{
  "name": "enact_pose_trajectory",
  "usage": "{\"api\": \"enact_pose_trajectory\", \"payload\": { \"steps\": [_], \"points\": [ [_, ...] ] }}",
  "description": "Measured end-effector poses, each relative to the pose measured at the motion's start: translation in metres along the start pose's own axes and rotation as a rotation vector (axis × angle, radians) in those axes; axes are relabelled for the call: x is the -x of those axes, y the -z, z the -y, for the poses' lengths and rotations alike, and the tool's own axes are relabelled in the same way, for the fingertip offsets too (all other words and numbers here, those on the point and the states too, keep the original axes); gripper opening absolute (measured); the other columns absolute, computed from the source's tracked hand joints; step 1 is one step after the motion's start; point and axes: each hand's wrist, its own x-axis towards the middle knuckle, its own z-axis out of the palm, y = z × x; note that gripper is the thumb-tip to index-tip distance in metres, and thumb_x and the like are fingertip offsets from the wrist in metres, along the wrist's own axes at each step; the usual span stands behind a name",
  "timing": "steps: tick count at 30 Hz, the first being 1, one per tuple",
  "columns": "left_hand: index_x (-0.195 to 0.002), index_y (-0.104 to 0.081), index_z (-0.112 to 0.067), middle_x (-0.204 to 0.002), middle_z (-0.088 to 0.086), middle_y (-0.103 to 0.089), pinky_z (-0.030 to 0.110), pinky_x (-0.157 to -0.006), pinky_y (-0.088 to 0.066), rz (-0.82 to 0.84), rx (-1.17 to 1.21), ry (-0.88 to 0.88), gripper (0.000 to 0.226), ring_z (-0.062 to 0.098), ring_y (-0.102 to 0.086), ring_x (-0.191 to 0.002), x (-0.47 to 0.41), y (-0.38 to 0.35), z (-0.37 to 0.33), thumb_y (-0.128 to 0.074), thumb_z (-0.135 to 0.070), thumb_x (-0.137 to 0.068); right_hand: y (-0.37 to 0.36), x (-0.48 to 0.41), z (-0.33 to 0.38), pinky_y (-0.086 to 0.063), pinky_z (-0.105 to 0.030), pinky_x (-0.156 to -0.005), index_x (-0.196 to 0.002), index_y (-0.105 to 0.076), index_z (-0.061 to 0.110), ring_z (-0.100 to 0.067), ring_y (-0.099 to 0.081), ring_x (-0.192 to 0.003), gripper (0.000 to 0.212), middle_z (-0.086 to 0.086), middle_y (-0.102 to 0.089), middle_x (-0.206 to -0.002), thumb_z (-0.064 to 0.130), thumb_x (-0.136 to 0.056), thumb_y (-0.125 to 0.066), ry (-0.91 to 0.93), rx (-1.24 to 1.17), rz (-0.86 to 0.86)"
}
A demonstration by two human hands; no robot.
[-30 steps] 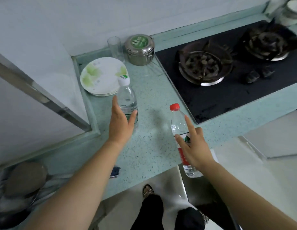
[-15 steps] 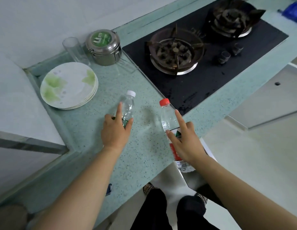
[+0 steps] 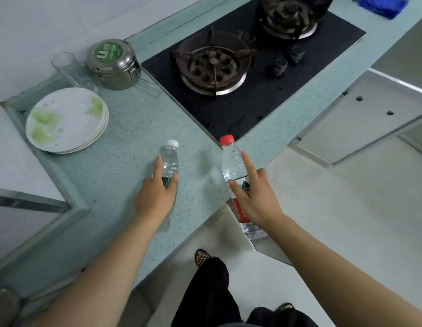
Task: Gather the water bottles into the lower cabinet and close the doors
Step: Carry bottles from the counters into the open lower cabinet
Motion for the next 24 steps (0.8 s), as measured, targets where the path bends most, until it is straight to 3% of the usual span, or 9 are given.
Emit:
{"api": "enact_pose_trajectory", "payload": {
  "steps": [5, 10, 16, 24],
  "points": [
    [-0.143, -0.003, -0.044, -0.109, 0.011, -0.06, 0.033, -0.068, -0.039, -0.014, 0.097, -0.157, 0.064, 0.031, -0.059, -0.092, 0.056, -0.03, -0.066, -0.034, -0.059, -0.09, 0.051, 0.051, -0.052, -0.04, -0.029, -0.07, -0.142, -0.005, 0.05, -0.015, -0.052, -0.078, 0.066, -0.001, -0.038, -0.107, 0.048, -0.091, -0.047, -0.095, -0.058, -0.111],
    [-0.142, -0.004, -0.049, -0.112, 0.008, -0.06, 0.032, -0.068, -0.042, 0.042, 0.102, -0.305, 0.063, 0.028, -0.06, -0.092, 0.124, -0.074, -0.147, -0.037, -0.059, -0.089, 0.119, 0.116, -0.129, -0.039, -0.03, -0.07, -0.142, -0.007, 0.05, -0.02, -0.054, -0.08, 0.065, -0.003, -0.04, -0.109, 0.048, -0.091, -0.047, -0.2, -0.075, -0.216],
    [-0.143, -0.004, -0.046, -0.143, 0.006, -0.043, 0.044, -0.085, -0.046, 0.116, 0.153, -0.442, 0.063, 0.034, -0.051, -0.119, 0.216, -0.141, -0.248, -0.039, -0.054, -0.091, 0.213, 0.198, -0.222, -0.038, -0.03, -0.069, -0.142, -0.006, 0.05, -0.022, -0.053, -0.079, 0.065, -0.003, -0.039, -0.105, 0.047, -0.091, -0.047, -0.265, -0.081, -0.322],
    [-0.145, 0.004, -0.042, -0.129, 0.015, -0.054, 0.031, -0.073, -0.036, 0.181, 0.023, -0.644, 0.068, 0.035, -0.054, -0.108, 0.304, -0.213, -0.363, -0.038, -0.051, -0.093, 0.294, 0.265, -0.315, -0.04, -0.032, -0.072, -0.142, -0.005, 0.05, -0.027, -0.054, -0.083, 0.066, -0.005, -0.039, -0.106, 0.044, -0.091, -0.047, -0.383, -0.095, -0.417]
  ]
}}
